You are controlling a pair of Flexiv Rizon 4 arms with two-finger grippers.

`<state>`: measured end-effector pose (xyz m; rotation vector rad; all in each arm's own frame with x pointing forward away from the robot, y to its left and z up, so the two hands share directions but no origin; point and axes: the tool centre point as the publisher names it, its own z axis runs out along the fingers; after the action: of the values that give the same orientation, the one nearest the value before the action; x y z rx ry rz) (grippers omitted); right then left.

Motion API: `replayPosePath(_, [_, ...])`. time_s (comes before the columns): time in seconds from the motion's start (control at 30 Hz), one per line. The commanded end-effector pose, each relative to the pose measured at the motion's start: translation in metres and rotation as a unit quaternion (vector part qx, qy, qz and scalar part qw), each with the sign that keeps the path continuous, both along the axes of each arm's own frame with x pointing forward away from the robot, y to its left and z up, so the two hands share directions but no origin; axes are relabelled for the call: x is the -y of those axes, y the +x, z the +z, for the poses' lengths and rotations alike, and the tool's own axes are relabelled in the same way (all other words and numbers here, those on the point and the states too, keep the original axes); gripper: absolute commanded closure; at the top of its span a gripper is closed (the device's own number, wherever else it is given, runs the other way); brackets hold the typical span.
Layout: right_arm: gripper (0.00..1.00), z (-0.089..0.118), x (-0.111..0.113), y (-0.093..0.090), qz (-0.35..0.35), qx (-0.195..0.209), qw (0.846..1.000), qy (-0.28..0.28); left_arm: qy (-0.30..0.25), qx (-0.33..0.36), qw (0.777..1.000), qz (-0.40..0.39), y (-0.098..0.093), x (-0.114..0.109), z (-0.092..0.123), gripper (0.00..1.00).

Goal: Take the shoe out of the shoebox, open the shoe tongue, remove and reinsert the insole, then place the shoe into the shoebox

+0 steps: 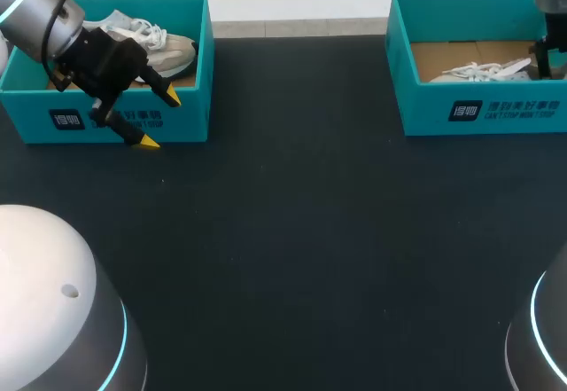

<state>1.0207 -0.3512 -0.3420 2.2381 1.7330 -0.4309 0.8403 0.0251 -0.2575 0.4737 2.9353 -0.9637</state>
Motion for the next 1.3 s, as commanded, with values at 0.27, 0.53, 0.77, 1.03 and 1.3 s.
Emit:
replayPosePath(0.27, [0.20,0.050,-0.007,-0.022,0.004,0.028,0.999,0.028,0.002,0.001,1.000,0.000,-0.001,0.000,0.000,0.00])
replayPosePath(0.53, [0.13,0.074,-0.025,-0.047,0.032,0.032,0.996,0.078,0.002,0.001,1.000,0.000,-0.001,0.000,0.000,0.00])
replayPosePath(0.77, [0.11,0.085,-0.038,-0.077,0.056,0.025,0.994,0.095,0.002,0.001,1.000,0.000,-0.001,0.000,0.000,0.00])
replayPosePath(1.03, [0.00,0.086,-0.042,-0.097,0.051,0.019,0.994,0.098,0.002,0.001,1.000,0.000,-0.001,0.000,0.000,0.00])
replayPosePath(1.3, [0.00,0.086,-0.042,-0.097,0.051,0.019,0.994,0.098,-0.012,0.002,1.000,-0.023,0.000,-0.005,0.009,0.00])
